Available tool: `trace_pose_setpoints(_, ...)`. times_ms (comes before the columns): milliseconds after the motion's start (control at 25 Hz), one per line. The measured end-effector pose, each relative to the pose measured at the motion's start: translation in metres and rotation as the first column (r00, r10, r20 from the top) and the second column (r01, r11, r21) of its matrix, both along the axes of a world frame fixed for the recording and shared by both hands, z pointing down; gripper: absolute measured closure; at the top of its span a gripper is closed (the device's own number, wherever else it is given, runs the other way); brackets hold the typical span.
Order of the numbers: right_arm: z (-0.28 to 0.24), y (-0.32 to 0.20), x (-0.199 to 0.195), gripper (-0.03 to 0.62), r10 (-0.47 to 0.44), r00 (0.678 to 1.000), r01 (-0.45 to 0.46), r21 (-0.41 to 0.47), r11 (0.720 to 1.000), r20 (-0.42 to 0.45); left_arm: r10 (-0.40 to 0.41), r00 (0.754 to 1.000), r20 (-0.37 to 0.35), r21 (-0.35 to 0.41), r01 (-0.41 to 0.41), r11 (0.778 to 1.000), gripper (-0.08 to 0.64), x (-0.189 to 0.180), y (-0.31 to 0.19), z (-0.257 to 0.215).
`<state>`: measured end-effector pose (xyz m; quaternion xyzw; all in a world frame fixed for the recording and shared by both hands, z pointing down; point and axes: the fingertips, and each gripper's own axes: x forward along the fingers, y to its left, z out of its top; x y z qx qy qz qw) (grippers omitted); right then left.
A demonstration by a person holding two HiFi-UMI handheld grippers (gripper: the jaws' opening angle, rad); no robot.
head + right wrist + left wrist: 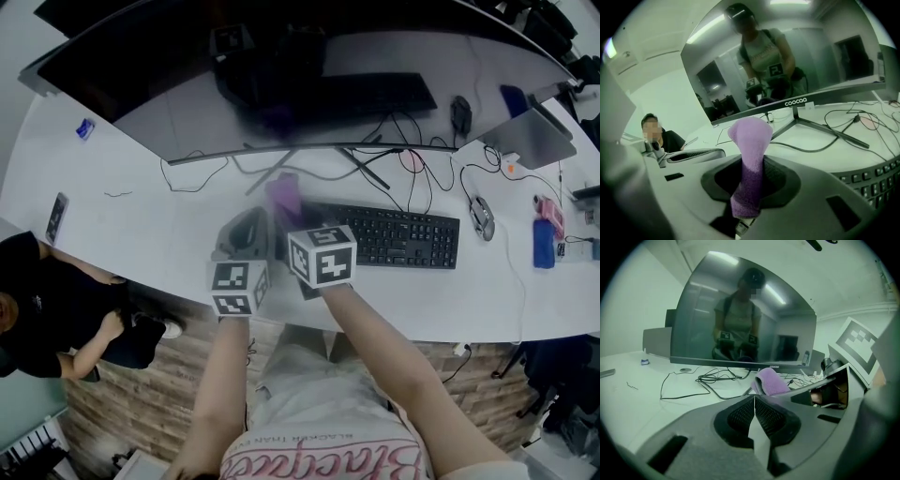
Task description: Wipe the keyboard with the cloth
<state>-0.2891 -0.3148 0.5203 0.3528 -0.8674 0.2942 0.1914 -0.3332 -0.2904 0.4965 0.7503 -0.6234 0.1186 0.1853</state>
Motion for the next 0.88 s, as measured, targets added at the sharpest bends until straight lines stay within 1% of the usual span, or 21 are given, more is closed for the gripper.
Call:
trace_pose_setpoints(160,0.009,-0.008,0.0,0.503,-0.007,0.999,0.007,-0.011,1.0,-0.04,0.01,1.0,-0.001,-0.01,-0.01,1.0,0.552,0.004,-0.007,0.003)
trace_pose_setpoints(280,0.01,-0.009,-0.001,0.503,-0.028,0.997,0.029,0.006,1.0,-0.074,0.016,1.0,0.006,-0.015,-0.016,1.0,0.552,0.005,-0.012,0.004)
trace_pose_setpoints(520,0.01,-0.009,0.001,0.503,-0.052,0.991,0.058,0.046,0.997,-0.122,0.001,1.0,0.027,-0.017,0.0,1.0,0.552,0.003,-0.016,0.005)
trace_pose_setpoints(720,0.011,-0.008,0.003,0.503,-0.056,0.991,0.061,0.039,0.997,-0.119,-0.012,1.0,0.024,-0.028,0.013,1.0,0.552,0.007,-0.015,0.007)
trace_pose_setpoints(880,0.011,-0.013,0.013,0.503,-0.044,0.992,0.049,0.037,0.998,-0.116,0.003,1.0,0.03,-0.038,-0.001,0.999,0.552,0.017,-0.016,0.008)
